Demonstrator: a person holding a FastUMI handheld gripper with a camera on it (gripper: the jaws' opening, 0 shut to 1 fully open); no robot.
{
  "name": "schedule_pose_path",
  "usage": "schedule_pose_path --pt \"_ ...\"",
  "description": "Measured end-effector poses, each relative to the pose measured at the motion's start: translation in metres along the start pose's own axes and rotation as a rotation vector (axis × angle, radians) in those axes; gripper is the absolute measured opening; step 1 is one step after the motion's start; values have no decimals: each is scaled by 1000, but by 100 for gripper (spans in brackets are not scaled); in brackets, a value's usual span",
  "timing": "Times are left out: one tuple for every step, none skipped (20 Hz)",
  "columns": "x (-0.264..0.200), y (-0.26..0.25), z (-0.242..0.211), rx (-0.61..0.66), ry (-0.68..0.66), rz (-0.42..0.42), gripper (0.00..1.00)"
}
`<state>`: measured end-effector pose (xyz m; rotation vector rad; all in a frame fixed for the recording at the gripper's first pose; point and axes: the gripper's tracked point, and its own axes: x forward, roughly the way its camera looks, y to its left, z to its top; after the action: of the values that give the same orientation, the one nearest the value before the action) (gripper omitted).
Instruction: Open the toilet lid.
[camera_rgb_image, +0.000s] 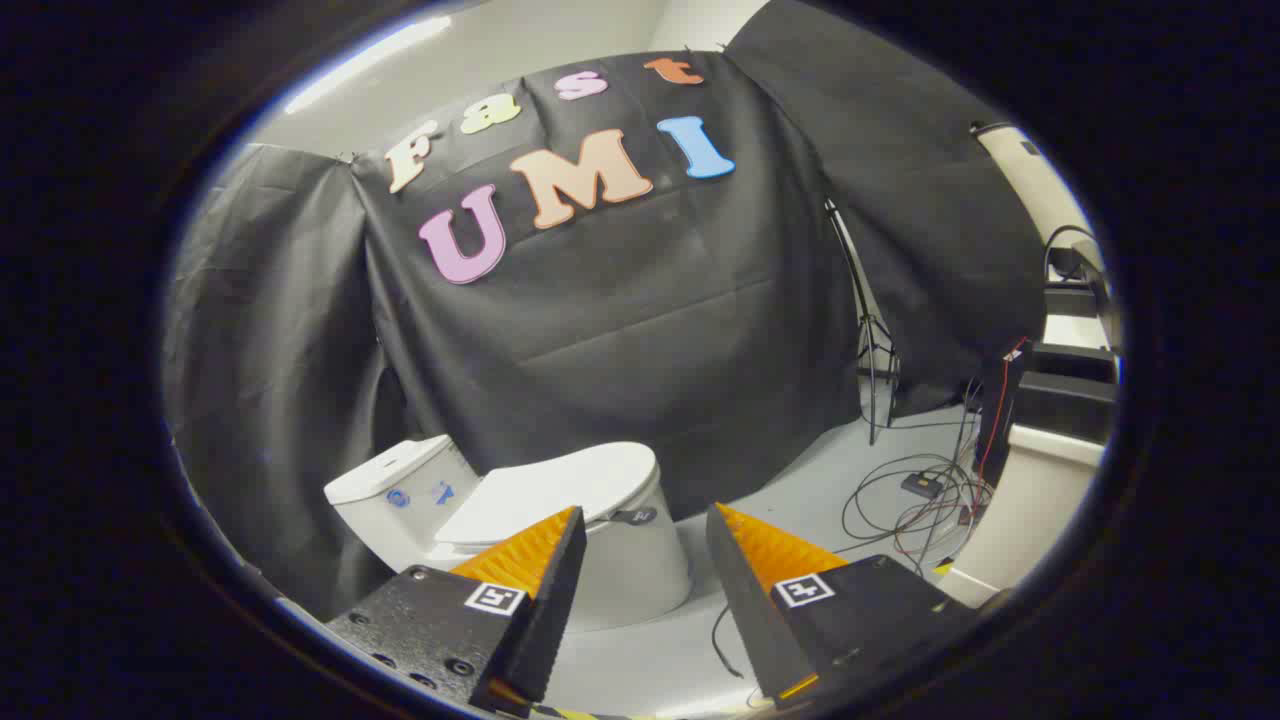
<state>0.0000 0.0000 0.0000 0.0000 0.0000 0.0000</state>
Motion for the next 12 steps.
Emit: schedule_pose_path --pt "1 0 0 0 5 2 76" --pt "1 0 0 0 9 0 75" --pt "2 -2 0 2 10 -1 75" --pt "2 -2 0 5 9 0 75" --pt "2 -2 1 7 7 0 75" --pt "2 -2 1 8 3 -1 75" --pt "1 -2 2 9 0 0 75" --pt "1 -2 2 9 -2 0 75" --pt "0 -2 2 9 -4 1 75" --pt "0 -2 2 9 -5 2 75" --pt "1 -2 2 9 -6 2 75" --pt "0 -2 3 9 -8 2 75"
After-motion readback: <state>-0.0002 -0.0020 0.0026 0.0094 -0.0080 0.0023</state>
